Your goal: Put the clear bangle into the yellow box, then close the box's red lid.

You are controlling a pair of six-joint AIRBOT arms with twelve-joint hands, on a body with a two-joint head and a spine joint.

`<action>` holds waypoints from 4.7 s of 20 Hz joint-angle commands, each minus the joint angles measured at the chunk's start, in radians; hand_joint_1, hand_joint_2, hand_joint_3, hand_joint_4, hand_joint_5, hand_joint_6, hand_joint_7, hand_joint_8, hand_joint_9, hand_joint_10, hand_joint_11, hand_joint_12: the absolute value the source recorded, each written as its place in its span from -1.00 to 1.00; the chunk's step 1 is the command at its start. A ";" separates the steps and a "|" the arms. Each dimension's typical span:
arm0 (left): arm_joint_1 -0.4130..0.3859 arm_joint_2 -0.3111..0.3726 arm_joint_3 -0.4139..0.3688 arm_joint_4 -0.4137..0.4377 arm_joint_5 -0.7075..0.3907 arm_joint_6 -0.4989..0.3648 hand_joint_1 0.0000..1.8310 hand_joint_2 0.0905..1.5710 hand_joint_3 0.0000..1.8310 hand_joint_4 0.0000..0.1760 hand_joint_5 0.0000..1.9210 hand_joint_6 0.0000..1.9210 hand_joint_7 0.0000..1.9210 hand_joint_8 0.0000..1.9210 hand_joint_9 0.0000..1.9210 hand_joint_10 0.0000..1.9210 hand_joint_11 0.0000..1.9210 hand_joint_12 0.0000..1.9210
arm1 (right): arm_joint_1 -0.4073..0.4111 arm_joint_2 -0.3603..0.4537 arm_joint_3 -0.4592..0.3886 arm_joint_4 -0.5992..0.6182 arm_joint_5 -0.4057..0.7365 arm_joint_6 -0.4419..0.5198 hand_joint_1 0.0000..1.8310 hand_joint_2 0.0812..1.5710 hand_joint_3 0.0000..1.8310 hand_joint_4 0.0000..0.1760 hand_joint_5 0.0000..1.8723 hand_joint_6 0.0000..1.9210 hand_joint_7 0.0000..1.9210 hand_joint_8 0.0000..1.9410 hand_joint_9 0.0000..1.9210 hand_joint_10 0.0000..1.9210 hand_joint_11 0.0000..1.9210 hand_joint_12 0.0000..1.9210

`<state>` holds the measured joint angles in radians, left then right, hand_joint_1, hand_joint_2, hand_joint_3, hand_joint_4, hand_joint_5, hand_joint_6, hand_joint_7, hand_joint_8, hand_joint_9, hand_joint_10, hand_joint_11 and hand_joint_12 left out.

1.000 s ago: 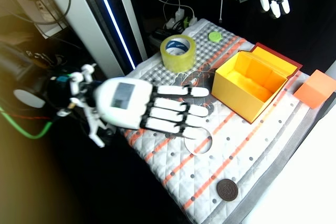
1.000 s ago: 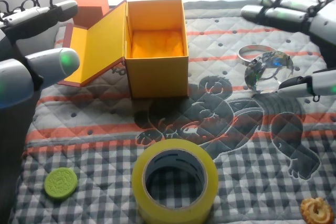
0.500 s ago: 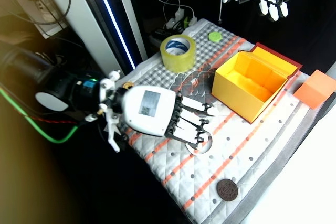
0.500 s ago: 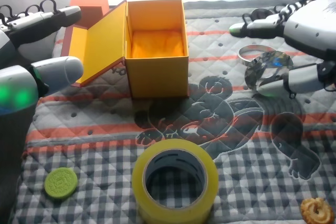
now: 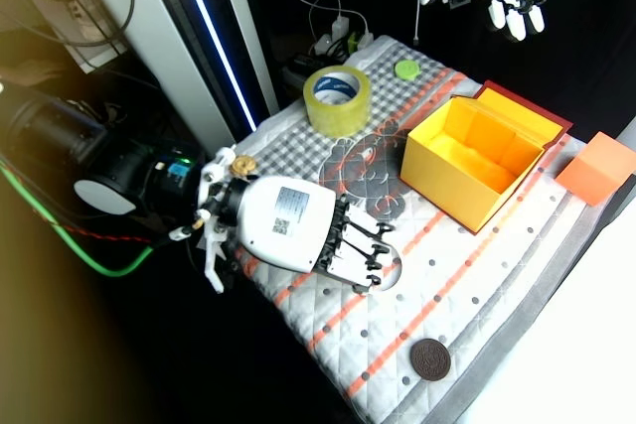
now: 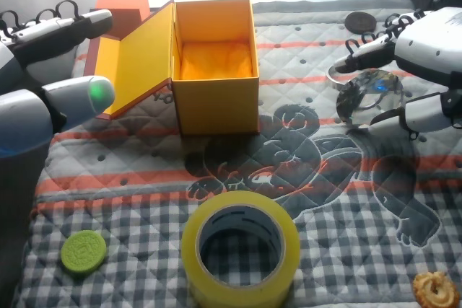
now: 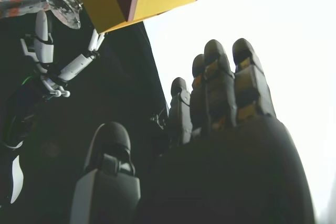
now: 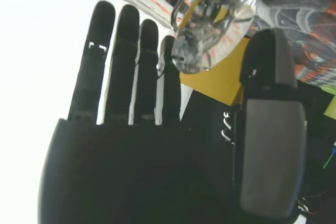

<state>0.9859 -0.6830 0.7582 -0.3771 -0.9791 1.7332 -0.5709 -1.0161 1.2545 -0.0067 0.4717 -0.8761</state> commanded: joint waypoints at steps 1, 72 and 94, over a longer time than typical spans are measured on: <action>-0.005 -0.001 0.001 0.013 -0.126 -0.007 -0.89 0.48 -1.00 1.00 -0.75 -0.99 -0.70 -0.99 -0.68 -0.99 -0.98 -0.73 | 0.005 0.001 0.010 0.023 0.101 -0.002 0.03 0.22 -1.00 -0.70 -0.35 -1.00 -0.18 -0.98 -0.12 -0.97 -0.62 0.27; -0.031 -0.103 0.065 -0.014 -0.058 -0.042 -1.00 0.52 -1.00 1.00 -0.75 -1.00 -0.71 -1.00 -0.65 -1.00 -0.99 -0.91 | 0.290 -0.128 0.023 -0.117 0.295 0.038 0.40 0.29 -1.00 -1.00 0.08 -0.14 0.37 -0.46 0.58 -1.00 0.32 -0.14; -0.052 -0.090 0.055 0.014 -0.262 -0.095 -0.94 0.40 -1.00 1.00 -0.82 -0.99 -0.92 -0.99 -0.94 -0.99 -1.00 -1.00 | 0.350 -0.254 0.085 -0.133 0.265 0.037 0.41 0.30 -1.00 -1.00 0.10 -0.22 0.32 -0.31 0.60 -1.00 0.23 0.10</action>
<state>0.9405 -0.7746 0.8112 -0.3740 -1.1038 1.6367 -0.2428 -1.2770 1.3437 -0.1581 0.5816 -0.8440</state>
